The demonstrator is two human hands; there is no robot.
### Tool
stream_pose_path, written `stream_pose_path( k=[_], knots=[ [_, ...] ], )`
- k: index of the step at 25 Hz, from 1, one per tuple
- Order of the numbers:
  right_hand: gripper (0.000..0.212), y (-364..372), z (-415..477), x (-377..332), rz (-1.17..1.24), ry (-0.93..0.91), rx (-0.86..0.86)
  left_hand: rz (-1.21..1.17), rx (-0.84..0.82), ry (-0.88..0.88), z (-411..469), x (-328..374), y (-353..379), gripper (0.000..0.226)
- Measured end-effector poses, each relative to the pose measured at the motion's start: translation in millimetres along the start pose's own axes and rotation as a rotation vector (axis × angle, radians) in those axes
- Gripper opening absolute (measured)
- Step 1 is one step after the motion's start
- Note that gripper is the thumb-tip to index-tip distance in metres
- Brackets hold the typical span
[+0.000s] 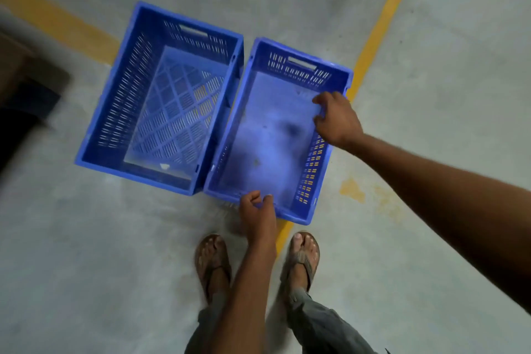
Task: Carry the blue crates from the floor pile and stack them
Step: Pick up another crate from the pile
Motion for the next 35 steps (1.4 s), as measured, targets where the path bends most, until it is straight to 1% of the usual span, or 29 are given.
stream_pose_path(
  k=[3,5,7,9,13,15,17,19,21,23,25,27,29,32,33,35],
  knots=[
    [0.058,31.2,53.0,-0.3,-0.130,-0.022,-0.007,-0.047,0.125,-0.140,21.1,-57.6,-2.1,0.033],
    [0.062,34.8,87.5,-5.9,-0.161,-0.027,0.048,-0.055,0.223,-0.192,31.1,-84.7,-8.0,0.040],
    [0.068,33.2,115.1,-12.8,-0.173,-0.035,0.106,-0.070,0.294,-0.165,41.4,-96.5,-6.9,0.040],
    [0.075,34.2,138.3,-24.9,-0.188,-0.067,0.135,-0.156,0.320,-0.152,53.0,-103.9,4.2,0.041],
    [0.093,45.0,183.7,-39.8,-0.251,-0.073,0.099,-0.244,0.443,-0.179,65.3,-113.1,14.2,0.045],
    [0.098,56.5,202.7,-37.2,-0.281,-0.048,0.076,-0.282,0.502,-0.192,67.5,-117.5,14.4,0.041],
    [0.092,62.1,213.7,-38.5,-0.320,-0.026,0.108,-0.345,0.508,-0.188,70.8,-115.9,21.6,0.036],
    [0.076,57.4,220.9,-41.9,-0.367,-0.011,0.146,-0.472,0.501,-0.222,72.7,-123.0,34.3,0.046],
    [0.063,48.9,225.0,-40.2,-0.427,0.002,0.134,-0.554,0.484,-0.317,68.9,-129.2,40.8,0.056],
    [0.056,35.3,224.1,-26.8,-0.464,0.041,0.107,-0.545,0.465,-0.391,54.4,-125.2,38.8,0.055],
    [0.053,7.0,208.3,-3.3,-0.466,0.098,0.112,-0.485,0.428,-0.405,30.4,-107.2,30.8,0.055],
    [0.048,-36.7,184.8,26.8,-0.414,0.187,0.130,-0.484,0.395,-0.381,2.9,-83.0,23.9,0.052],
    [0.046,-85.9,152.8,63.7,-0.348,0.301,0.132,-0.483,0.318,-0.352,-21.7,-49.3,13.8,0.045],
    [0.041,-144.8,92.7,113.8,-0.245,0.477,0.158,-0.462,0.205,-0.247,-33.8,9.6,-20.3,0.041],
    [0.038,-156.0,69.8,126.4,-0.198,0.527,0.146,-0.468,0.188,-0.204,-31.9,29.5,-39.4,0.039],
    [0.033,-169.5,21.7,141.5,-0.097,0.538,0.030,-0.401,0.164,-0.083,-30.3,75.1,-87.1,0.035]
  ],
)
Point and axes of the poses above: each hand's wrist, its own z-axis towards the middle knuckle, its own y-axis out of the palm, x = y × z, the point moved 10 cm from there along z, towards the middle knuckle, and after that the axes turned 14 degrees about y, right-handed, at the moved point
